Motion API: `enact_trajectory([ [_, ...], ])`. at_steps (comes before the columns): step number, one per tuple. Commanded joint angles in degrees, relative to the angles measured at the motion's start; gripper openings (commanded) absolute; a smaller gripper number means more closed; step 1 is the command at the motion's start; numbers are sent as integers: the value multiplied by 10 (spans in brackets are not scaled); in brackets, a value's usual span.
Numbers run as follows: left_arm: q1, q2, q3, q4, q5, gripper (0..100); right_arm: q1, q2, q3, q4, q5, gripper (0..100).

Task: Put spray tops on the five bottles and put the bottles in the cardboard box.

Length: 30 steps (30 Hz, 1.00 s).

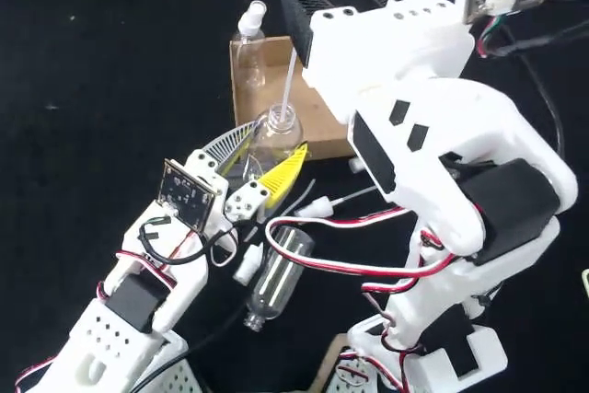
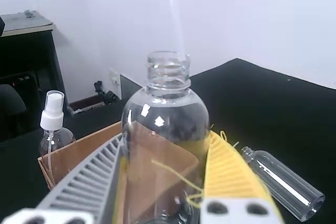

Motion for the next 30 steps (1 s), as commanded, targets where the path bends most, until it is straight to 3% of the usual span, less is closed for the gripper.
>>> enact_trajectory([
  [1,2,-11,-9,-14,7,33,-4,-7,-4,-3,23,11],
  [8,2,-11,-9,-15,7,33,-7,-23,-39,-27,20,11],
  [23,2,-11,-9,-15,7,33,-36,-28,29,-52,40,11],
  [30,2,-11,-9,-15,7,33,-43,-87,161,-101,41,11],
])
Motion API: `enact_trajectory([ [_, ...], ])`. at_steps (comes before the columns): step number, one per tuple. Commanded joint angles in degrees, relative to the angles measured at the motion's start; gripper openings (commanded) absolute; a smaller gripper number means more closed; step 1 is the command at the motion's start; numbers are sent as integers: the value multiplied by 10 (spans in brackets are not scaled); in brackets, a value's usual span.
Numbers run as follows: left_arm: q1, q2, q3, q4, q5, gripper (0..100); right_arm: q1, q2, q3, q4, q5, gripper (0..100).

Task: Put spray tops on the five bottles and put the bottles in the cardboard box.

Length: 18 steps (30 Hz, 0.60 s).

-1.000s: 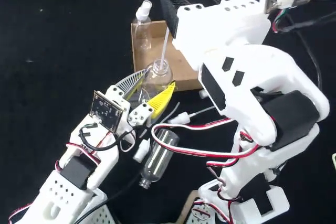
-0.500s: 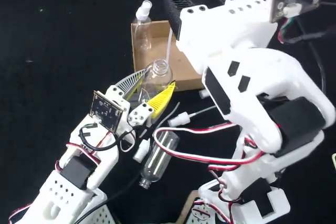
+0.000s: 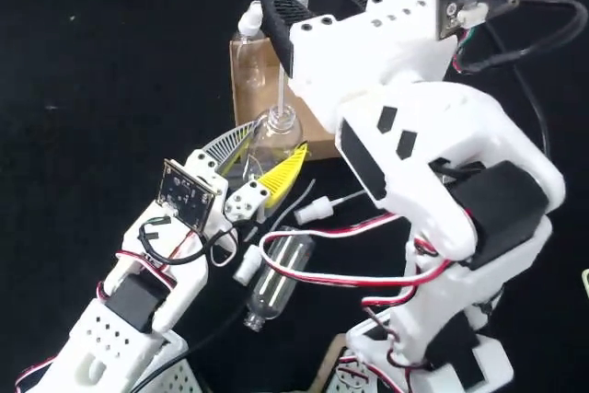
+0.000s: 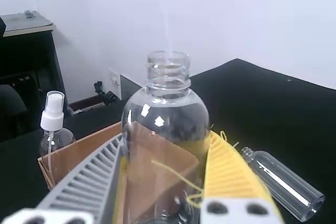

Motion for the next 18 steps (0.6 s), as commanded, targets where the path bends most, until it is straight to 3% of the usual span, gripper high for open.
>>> enact_trajectory([
  [1,2,-11,-9,-14,7,33,-9,-55,91,-51,7,11],
  [11,2,-11,-9,-14,7,33,-8,-305,547,-337,21,11],
  [18,1,-11,-9,-15,7,33,-9,-400,664,-303,21,13],
])
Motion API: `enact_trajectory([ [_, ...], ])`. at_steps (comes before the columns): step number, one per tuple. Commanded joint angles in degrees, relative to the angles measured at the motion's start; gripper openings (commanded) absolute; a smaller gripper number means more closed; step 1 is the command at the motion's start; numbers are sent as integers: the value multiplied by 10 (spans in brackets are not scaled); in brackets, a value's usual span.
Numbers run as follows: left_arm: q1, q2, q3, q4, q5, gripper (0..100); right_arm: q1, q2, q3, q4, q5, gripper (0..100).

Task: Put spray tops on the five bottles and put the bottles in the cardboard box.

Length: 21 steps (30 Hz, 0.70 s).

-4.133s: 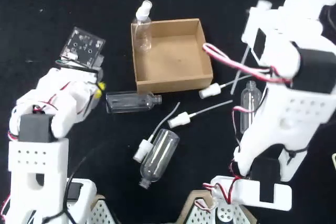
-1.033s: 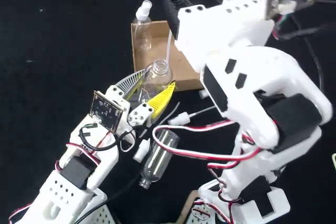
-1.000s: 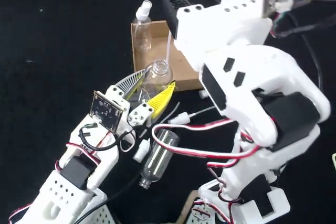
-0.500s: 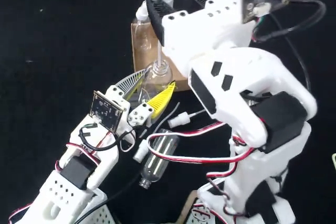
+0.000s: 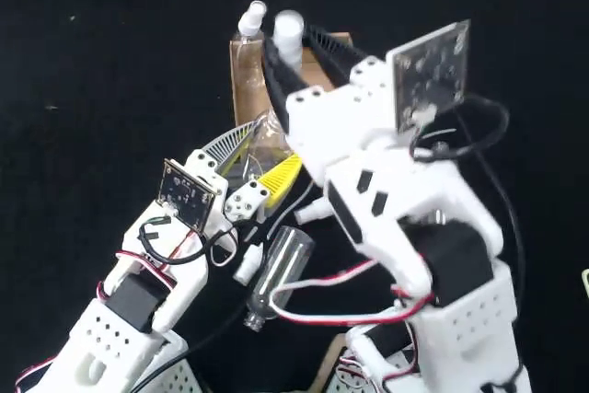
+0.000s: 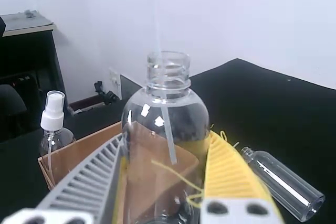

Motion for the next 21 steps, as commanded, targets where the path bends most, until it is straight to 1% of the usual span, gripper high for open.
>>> enact_trajectory([
  [1,1,-11,-9,-15,7,33,-8,-46,12,24,7,15],
  [7,1,-11,-9,-15,7,33,-10,-41,14,91,7,71],
  [10,1,-11,-9,-15,7,33,-11,-32,14,96,7,75],
  [12,1,-11,-9,-15,7,33,-24,-29,14,95,8,77],
  [14,1,-11,-8,-15,7,33,-47,-30,12,97,18,115],
  [16,1,-11,-8,-13,7,32,-65,-31,10,95,47,183],
  [18,1,-11,-8,-13,7,31,-66,-31,10,97,62,233],
  [21,1,-11,-8,-12,7,31,-66,-31,14,98,62,247],
])
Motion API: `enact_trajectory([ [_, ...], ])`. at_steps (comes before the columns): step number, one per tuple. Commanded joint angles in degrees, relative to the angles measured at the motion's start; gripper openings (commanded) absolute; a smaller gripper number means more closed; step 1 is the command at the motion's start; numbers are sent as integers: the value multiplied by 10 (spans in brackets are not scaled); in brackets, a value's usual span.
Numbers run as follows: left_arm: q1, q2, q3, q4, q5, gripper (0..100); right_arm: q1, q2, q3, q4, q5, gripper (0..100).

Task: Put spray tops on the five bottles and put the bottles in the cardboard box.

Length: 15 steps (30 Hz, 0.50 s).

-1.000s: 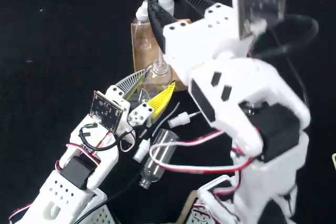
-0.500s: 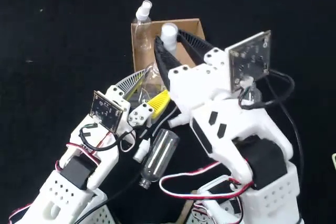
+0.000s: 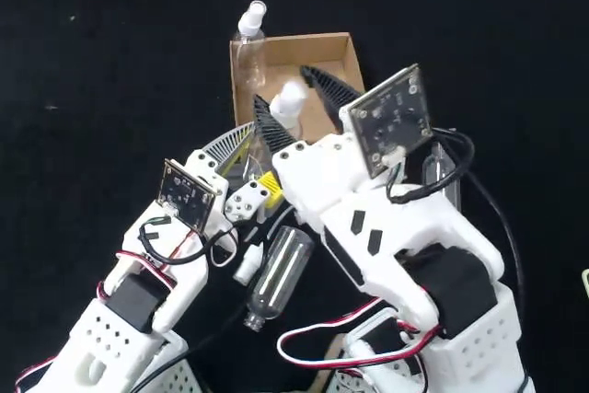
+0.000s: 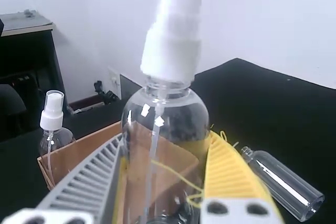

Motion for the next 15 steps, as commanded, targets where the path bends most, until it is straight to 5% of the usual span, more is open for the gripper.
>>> enact_trajectory([
  [1,1,-11,-8,-12,7,31,-8,6,-3,8,11,247],
  [12,-41,-11,-5,-16,7,33,-7,-35,-58,96,15,247],
  [15,-65,-11,-5,-17,7,33,41,-38,-58,123,16,247],
])
